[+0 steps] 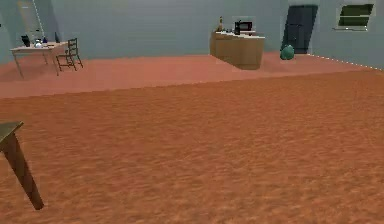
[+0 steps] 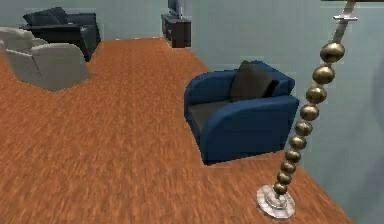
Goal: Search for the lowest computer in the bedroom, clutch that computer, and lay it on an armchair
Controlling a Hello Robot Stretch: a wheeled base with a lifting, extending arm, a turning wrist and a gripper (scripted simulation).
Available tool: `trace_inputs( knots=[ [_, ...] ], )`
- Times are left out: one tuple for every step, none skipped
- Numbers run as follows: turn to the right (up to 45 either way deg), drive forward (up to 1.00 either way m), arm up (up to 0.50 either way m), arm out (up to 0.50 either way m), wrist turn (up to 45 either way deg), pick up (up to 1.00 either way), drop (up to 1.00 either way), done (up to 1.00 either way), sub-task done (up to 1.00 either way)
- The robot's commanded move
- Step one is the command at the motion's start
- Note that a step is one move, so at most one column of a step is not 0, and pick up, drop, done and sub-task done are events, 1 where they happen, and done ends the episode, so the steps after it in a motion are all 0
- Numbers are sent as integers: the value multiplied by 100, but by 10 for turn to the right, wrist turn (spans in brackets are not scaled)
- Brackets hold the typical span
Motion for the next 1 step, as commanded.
trace_inputs(
  knots=[
    [-210,0,0,0,0,0,0,0,0]
  ],
)
